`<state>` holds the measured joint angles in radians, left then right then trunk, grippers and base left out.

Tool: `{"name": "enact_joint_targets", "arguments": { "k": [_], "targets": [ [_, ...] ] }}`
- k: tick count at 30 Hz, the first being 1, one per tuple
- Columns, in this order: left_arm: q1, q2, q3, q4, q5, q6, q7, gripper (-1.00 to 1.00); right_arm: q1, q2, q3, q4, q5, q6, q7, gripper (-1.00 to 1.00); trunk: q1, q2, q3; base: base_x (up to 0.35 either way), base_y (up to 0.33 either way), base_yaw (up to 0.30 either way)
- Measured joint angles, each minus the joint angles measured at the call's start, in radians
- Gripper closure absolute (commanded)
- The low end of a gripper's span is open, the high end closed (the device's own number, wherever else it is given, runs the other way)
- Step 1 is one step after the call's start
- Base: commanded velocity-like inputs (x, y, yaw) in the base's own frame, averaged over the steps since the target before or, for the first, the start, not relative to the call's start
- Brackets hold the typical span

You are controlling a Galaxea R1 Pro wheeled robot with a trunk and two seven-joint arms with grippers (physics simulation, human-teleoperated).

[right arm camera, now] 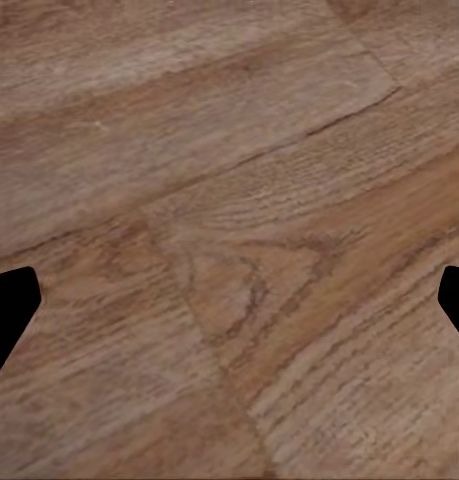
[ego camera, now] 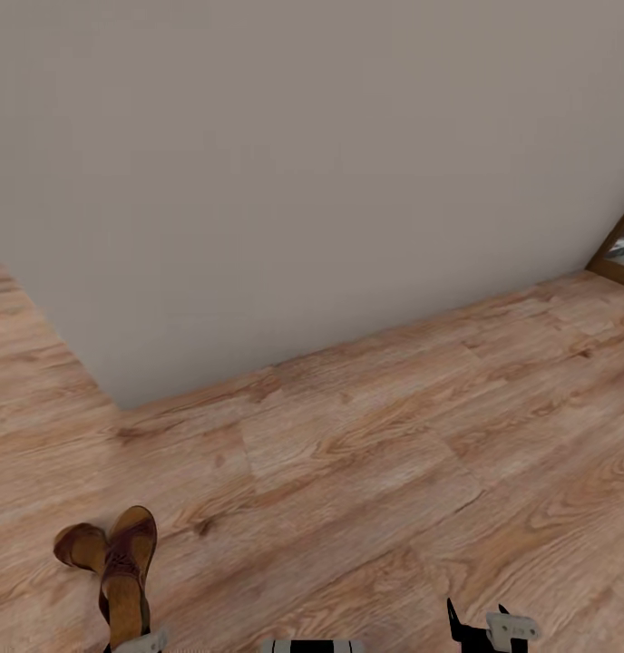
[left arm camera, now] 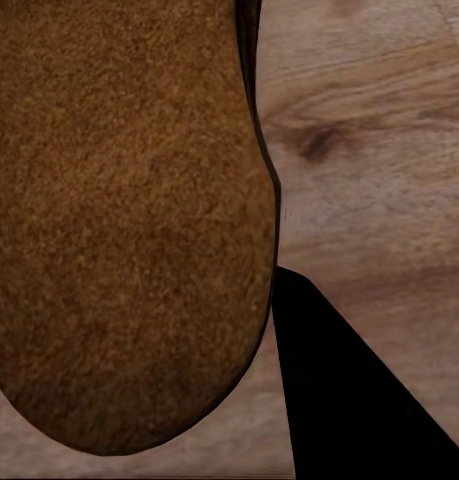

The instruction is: Pick up the two gym shoes and the two sandals from the corridor floor and place them onto the hallstand (shoe rack) in the corridor, making sure they are on the rack and not on the floor. Arrange them so the two gym shoes are next to each other and the two sandals are next to each other.

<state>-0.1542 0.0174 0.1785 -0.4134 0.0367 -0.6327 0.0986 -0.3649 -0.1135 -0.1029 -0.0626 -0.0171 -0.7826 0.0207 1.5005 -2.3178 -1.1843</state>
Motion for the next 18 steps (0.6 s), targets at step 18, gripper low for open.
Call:
{"name": "enact_joint_targets", "arguments": {
  "k": [18],
  "targets": [
    [0.000,0.000,0.000,0.000,0.000,0.000,0.000,1.00,0.000,0.000,0.000,0.000,0.000,0.000,0.000,-1.00,0.000,0.000,0.000,0.000,0.000,0.278]
  ]
}}
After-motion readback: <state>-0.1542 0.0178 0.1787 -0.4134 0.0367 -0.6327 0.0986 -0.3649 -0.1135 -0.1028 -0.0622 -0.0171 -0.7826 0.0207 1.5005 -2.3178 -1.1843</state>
